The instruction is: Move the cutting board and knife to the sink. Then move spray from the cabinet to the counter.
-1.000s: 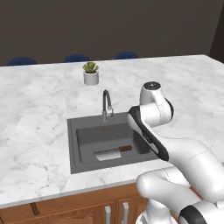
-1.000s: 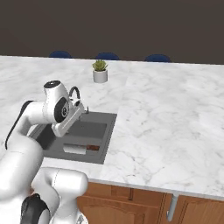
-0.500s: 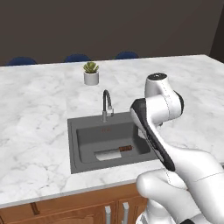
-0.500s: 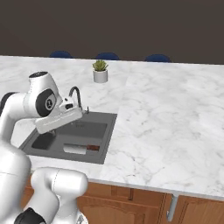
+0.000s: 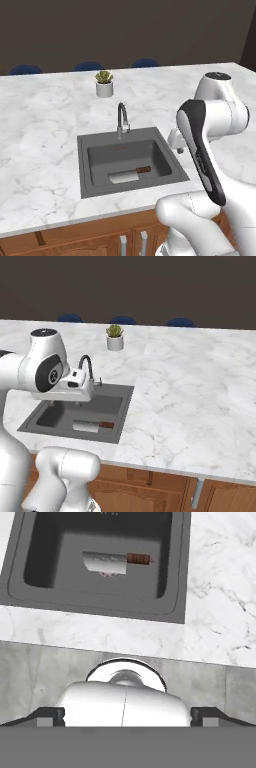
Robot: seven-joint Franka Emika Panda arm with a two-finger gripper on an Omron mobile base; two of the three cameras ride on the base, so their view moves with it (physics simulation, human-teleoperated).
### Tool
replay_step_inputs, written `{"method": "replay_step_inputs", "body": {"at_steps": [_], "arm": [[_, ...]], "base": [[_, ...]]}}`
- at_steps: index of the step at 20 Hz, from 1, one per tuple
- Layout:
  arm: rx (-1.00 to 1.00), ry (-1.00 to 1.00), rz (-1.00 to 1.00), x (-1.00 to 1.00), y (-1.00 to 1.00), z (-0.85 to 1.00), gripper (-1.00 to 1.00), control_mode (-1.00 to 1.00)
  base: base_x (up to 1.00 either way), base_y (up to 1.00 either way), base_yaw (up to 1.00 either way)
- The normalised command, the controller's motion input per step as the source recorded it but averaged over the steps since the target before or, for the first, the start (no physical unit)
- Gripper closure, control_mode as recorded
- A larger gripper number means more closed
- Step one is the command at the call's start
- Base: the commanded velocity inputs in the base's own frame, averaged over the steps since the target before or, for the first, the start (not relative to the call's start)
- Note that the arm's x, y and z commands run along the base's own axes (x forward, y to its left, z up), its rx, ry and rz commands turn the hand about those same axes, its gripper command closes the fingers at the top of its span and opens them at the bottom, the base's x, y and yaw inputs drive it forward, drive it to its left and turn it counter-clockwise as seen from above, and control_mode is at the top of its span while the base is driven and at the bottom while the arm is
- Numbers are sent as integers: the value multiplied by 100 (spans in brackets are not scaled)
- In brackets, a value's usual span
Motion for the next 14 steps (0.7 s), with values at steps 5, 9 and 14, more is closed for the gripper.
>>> {"method": "replay_step_inputs", "body": {"at_steps": [5,9,14], "arm": [[-1,-17,-12,-23,2,73,-100,-100],[0,-6,-9,-16,0,62,-100,-100],[0,0,-9,-6,0,19,-100,-100]], "base": [[0,0,0],[0,0,0],[0,0,0]]}}
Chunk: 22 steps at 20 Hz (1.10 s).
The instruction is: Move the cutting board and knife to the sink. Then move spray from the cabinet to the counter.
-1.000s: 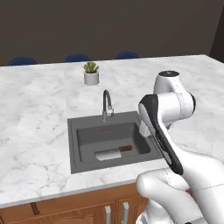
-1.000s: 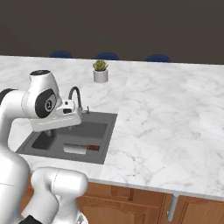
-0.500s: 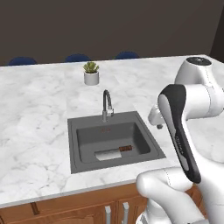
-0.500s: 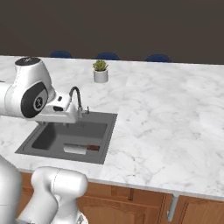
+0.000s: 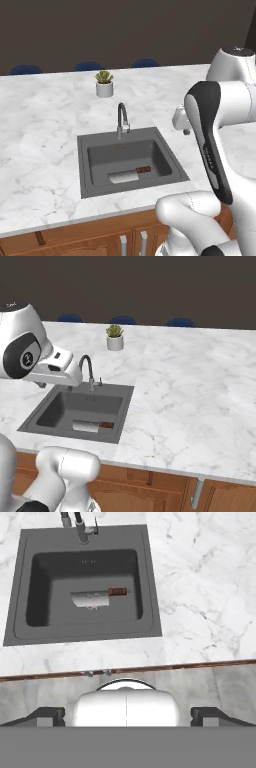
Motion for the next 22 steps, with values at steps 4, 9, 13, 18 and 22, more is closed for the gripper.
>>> {"method": "replay_step_inputs", "body": {"at_steps": [4,9,13,18,22], "arm": [[0,0,0,0,0,1,-100,-100],[0,0,0,-5,0,0,-100,100],[0,0,0,0,0,0,-100,100],[0,0,0,0,0,0,-100,100],[0,0,0,0,0,0,-100,100]], "base": [[0,0,0],[-76,0,-2],[-100,48,3],[-68,95,61],[-22,33,100]]}}
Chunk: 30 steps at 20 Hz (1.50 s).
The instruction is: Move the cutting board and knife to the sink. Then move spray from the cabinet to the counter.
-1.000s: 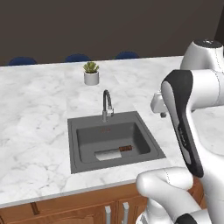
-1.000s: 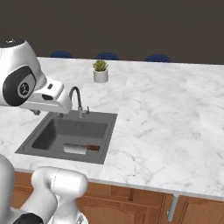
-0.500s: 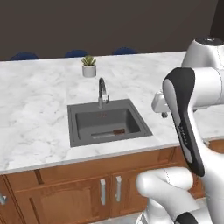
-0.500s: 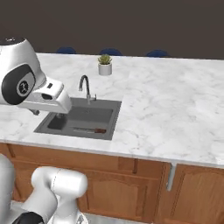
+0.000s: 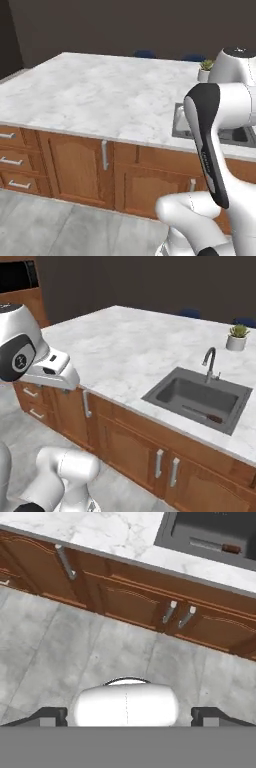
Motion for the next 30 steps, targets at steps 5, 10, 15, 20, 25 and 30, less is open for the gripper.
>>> {"method": "replay_step_inputs", "body": {"at_steps": [5,10,15,20,25,30], "arm": [[0,0,0,0,0,0,-100,100],[0,0,0,0,0,0,-100,100],[0,0,0,0,0,0,-100,100],[0,0,0,0,0,0,-100,100],[0,0,0,0,0,0,-100,100],[0,0,0,0,0,0,-100,100]], "base": [[-15,2,100],[8,0,99],[67,-13,85],[100,-47,23],[100,-36,4],[100,38,12]]}}
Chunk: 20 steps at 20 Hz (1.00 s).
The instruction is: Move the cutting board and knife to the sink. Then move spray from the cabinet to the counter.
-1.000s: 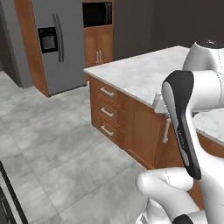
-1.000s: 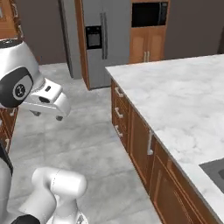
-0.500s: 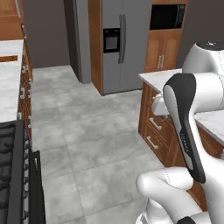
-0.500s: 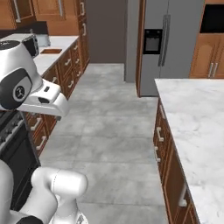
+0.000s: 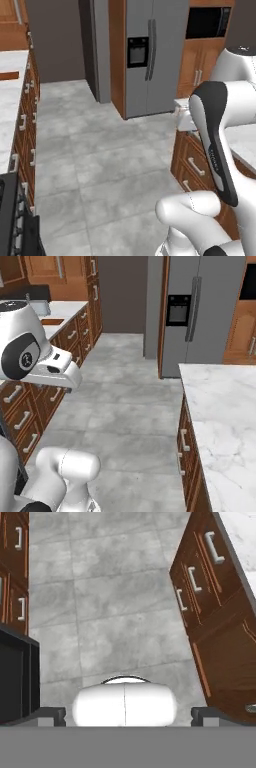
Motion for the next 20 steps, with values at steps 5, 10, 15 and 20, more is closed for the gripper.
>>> {"method": "replay_step_inputs", "body": {"at_steps": [5,10,15,20], "arm": [[0,0,0,0,0,0,-100,100],[0,0,0,0,0,0,-100,100],[0,0,0,0,0,0,-100,100],[0,0,0,0,0,0,-100,100]], "base": [[100,21,12],[100,0,2],[100,-5,2],[100,-3,4]]}}
